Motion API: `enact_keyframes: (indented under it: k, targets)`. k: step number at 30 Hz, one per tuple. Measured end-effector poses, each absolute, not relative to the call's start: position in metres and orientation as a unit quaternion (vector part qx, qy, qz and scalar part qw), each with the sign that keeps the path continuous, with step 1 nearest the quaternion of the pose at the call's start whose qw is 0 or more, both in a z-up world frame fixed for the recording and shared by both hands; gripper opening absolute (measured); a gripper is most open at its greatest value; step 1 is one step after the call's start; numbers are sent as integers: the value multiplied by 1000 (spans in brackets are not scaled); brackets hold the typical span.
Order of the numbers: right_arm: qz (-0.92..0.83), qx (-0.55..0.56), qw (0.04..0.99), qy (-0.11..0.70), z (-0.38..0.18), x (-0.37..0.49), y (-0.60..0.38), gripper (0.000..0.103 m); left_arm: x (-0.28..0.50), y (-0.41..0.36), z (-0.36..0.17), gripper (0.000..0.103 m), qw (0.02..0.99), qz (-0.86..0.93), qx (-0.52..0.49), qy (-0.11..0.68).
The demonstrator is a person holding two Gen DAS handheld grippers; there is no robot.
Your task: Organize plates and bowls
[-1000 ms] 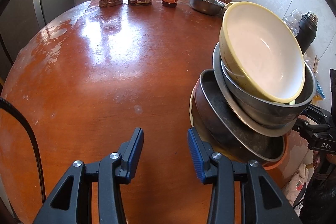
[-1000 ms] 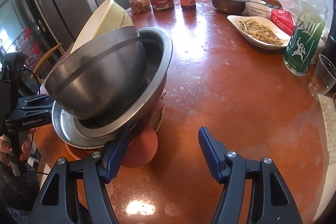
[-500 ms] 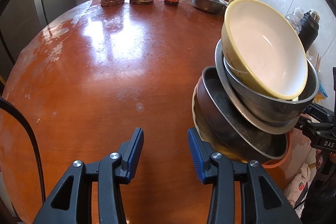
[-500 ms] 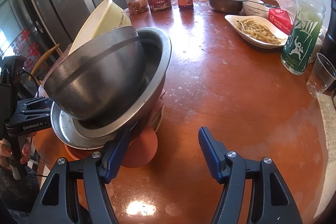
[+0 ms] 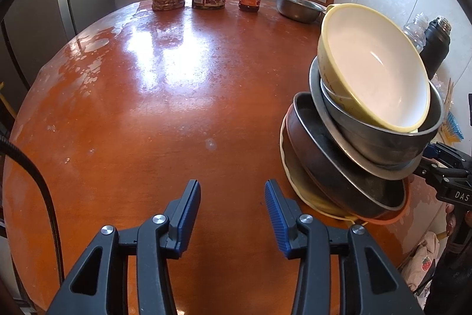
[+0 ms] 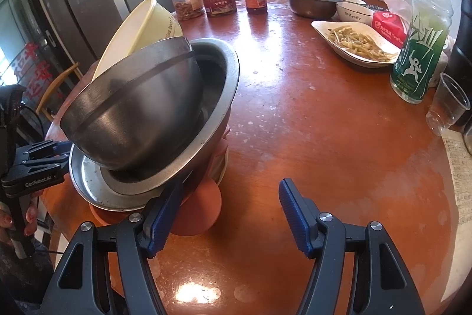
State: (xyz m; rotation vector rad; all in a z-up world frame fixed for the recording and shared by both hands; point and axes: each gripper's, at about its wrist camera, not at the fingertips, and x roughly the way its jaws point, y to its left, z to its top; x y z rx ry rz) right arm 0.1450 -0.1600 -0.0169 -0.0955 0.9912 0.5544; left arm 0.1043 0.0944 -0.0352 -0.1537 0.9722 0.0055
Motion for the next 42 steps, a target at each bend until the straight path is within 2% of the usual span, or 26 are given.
enact_keyframes:
  k: [15,20,36,42]
  targets:
    - [242,-57,852,460,-7,132,-165,69,90,92,-25,49,889,8,-68,453]
    - [233,-59,859,452,-1,123,-167,73,82,90,-21,55,892,10,-71,447]
    - [213,-39,892,397,14,61,-187,77,39,64,-9,63,900,32,-78,427]
    - [208,-21,904,373,11,36,-195,79,24,42,-13,72,903,24,-87,420]
